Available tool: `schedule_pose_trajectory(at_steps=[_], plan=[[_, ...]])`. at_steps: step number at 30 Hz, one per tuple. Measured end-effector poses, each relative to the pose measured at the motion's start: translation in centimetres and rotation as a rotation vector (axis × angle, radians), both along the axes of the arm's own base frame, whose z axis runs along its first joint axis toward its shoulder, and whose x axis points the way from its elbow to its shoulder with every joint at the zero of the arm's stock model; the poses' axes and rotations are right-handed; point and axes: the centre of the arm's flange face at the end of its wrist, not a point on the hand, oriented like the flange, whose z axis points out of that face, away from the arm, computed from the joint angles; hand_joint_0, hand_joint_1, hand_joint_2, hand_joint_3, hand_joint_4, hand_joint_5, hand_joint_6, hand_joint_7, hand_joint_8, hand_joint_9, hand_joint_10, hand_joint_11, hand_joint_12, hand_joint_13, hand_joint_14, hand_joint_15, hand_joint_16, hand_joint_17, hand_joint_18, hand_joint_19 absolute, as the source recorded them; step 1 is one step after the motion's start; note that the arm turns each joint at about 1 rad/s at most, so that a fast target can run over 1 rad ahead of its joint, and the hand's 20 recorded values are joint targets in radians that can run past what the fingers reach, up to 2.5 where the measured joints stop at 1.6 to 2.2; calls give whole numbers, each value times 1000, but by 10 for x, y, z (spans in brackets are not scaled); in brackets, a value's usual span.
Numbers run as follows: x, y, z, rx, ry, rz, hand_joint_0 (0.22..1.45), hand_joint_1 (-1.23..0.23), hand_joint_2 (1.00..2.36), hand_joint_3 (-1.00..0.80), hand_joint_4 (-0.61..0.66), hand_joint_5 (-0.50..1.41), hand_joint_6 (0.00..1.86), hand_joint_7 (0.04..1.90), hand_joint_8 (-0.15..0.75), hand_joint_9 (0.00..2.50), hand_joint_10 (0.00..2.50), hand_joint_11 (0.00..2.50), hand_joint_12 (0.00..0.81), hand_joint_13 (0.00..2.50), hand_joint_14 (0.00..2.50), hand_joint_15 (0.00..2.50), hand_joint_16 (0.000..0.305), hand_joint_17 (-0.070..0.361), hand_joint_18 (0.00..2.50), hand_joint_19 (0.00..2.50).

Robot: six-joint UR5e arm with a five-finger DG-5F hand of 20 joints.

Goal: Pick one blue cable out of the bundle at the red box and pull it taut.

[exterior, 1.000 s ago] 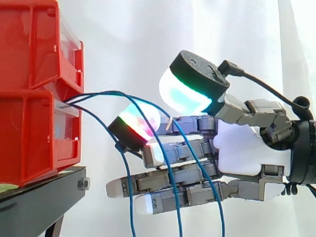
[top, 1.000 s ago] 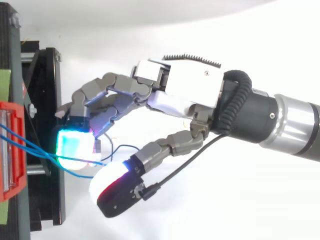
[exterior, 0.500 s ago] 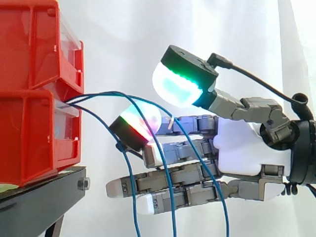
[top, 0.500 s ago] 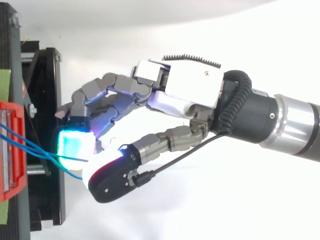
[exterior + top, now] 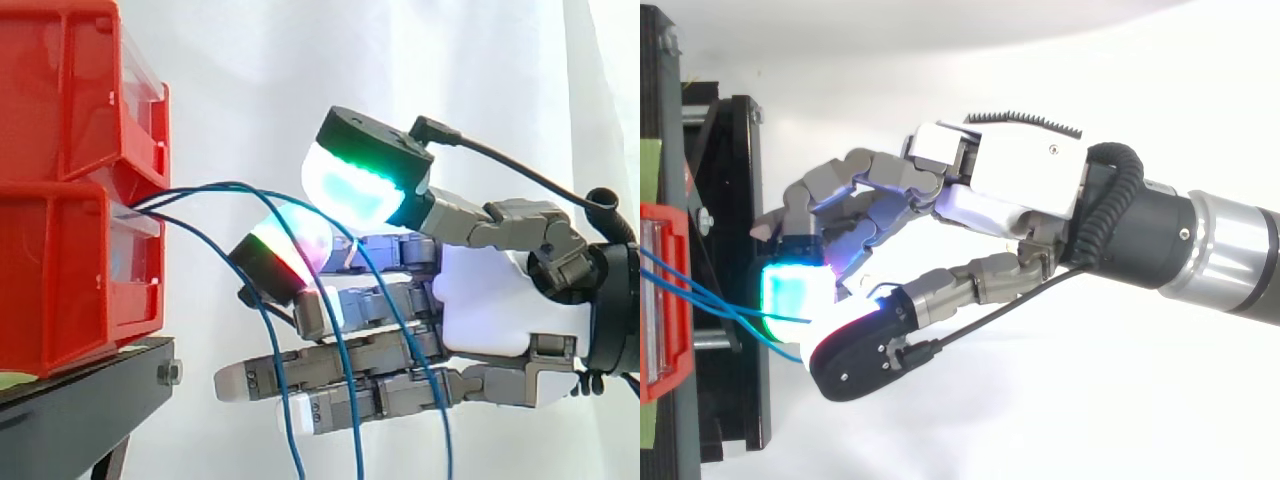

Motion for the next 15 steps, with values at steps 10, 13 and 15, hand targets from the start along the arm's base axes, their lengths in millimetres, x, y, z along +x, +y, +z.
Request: schedule_pose_trajectory(at_steps=[10, 13, 15], plan=[[0, 1, 0, 0, 0, 1, 616, -842, 1014, -112, -74, -124, 878, 1181, 292, 1079, 16, 1034, 326, 489, 8, 227, 47, 105, 615, 363], [0, 1, 0, 0, 0, 2, 612, -850, 1010, -91, -108, -113, 868, 1195, 287, 1118, 14, 1016, 334, 501, 8, 218, 49, 110, 636, 349], [0, 2, 0, 0, 1, 2, 611, -859, 1008, -84, -125, -109, 864, 1197, 285, 1135, 13, 998, 340, 511, 8, 216, 50, 113, 651, 340]])
